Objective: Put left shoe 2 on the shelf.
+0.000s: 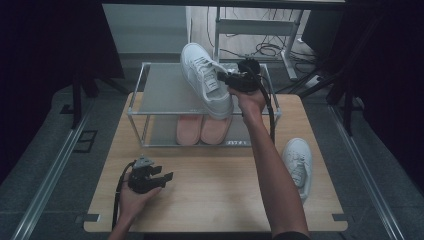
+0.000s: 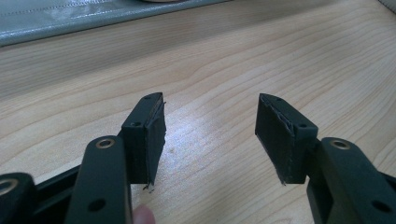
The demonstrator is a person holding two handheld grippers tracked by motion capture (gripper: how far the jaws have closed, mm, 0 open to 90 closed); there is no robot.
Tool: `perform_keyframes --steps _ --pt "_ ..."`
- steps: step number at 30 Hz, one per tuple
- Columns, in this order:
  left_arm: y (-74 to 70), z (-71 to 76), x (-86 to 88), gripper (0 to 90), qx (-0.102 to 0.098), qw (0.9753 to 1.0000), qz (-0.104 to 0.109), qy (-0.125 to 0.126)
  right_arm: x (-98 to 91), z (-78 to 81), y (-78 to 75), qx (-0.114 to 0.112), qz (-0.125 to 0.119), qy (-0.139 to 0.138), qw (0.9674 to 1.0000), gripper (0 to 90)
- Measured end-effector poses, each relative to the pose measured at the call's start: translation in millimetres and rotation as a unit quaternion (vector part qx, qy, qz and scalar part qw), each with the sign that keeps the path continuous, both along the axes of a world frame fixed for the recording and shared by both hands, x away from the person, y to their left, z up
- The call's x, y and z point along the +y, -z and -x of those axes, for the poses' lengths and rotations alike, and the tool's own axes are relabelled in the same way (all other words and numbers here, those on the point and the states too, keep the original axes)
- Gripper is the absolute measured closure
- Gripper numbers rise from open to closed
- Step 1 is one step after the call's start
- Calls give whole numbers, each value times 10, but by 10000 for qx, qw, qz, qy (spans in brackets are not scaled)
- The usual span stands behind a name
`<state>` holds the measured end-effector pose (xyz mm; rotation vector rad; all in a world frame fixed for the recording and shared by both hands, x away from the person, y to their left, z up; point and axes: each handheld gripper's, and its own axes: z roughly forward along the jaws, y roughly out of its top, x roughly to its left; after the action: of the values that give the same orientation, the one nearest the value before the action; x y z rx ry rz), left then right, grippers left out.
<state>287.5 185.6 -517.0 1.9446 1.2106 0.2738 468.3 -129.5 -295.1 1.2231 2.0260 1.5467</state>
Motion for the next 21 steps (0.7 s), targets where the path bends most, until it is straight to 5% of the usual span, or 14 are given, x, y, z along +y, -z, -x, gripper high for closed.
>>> perform_keyframes --steps 21 --pt "11 -10 32 431 21 10000 -5 -5 260 -431 78 285 -16 364 9989 812"
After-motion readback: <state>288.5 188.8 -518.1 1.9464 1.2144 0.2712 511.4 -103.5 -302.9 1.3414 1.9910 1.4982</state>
